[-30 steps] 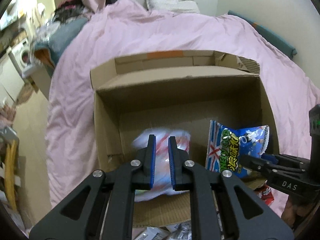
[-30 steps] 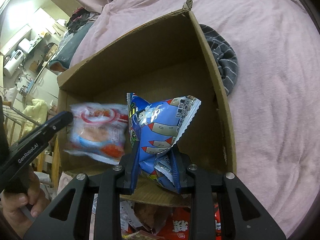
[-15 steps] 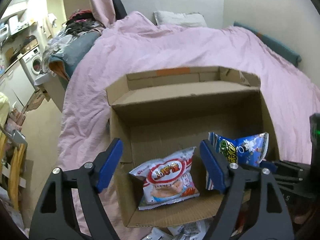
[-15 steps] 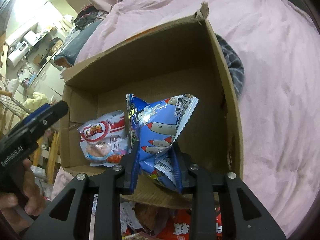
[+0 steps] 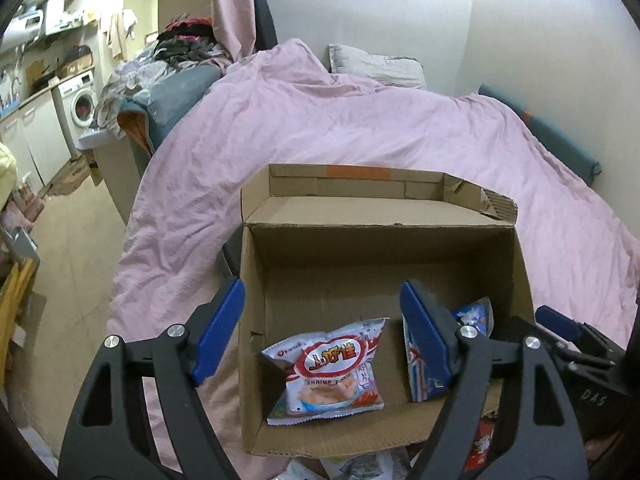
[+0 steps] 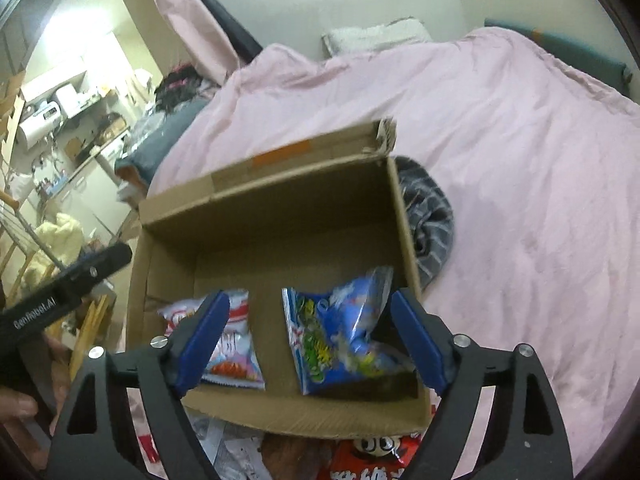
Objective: Organize snacks
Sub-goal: 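Lower both bags into the box and open both tools, then move both tools back toward the remaining snack pile, then grasp the white-and-red bar with left tool while right tool grasps red cartoon bag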
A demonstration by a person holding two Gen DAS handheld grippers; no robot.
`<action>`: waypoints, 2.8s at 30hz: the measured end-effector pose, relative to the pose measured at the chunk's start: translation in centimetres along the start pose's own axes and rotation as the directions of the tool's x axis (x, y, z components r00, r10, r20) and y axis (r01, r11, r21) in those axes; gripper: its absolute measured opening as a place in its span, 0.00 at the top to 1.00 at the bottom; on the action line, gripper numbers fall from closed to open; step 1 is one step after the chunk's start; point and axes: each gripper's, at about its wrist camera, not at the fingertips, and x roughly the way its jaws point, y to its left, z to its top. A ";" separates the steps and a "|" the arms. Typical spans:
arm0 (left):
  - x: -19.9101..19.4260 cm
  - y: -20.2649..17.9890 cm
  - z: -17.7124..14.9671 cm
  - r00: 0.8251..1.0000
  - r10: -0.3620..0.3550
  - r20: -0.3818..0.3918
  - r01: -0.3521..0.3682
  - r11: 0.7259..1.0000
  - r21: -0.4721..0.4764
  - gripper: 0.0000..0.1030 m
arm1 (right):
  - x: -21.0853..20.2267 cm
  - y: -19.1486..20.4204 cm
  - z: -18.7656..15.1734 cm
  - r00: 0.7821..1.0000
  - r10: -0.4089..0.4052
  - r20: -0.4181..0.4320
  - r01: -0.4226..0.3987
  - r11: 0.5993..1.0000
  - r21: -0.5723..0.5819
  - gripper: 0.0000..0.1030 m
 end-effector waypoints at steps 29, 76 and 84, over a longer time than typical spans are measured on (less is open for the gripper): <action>-9.9 4.0 -4.1 0.991 0.134 0.007 -0.134 0.991 0.020 0.13 | -9.6 0.4 -3.2 0.996 0.069 0.048 -0.071 0.997 0.042 0.04; 4.5 3.6 -15.1 0.780 0.001 -0.626 0.122 0.981 0.153 0.34 | -5.4 -4.0 -8.8 0.964 0.012 -0.266 0.059 0.965 0.256 0.04; 5.3 2.8 -15.2 0.763 0.002 -0.646 0.139 0.976 0.167 0.69 | -1.8 -5.2 -8.3 0.909 -0.172 -0.379 0.236 0.963 0.130 0.04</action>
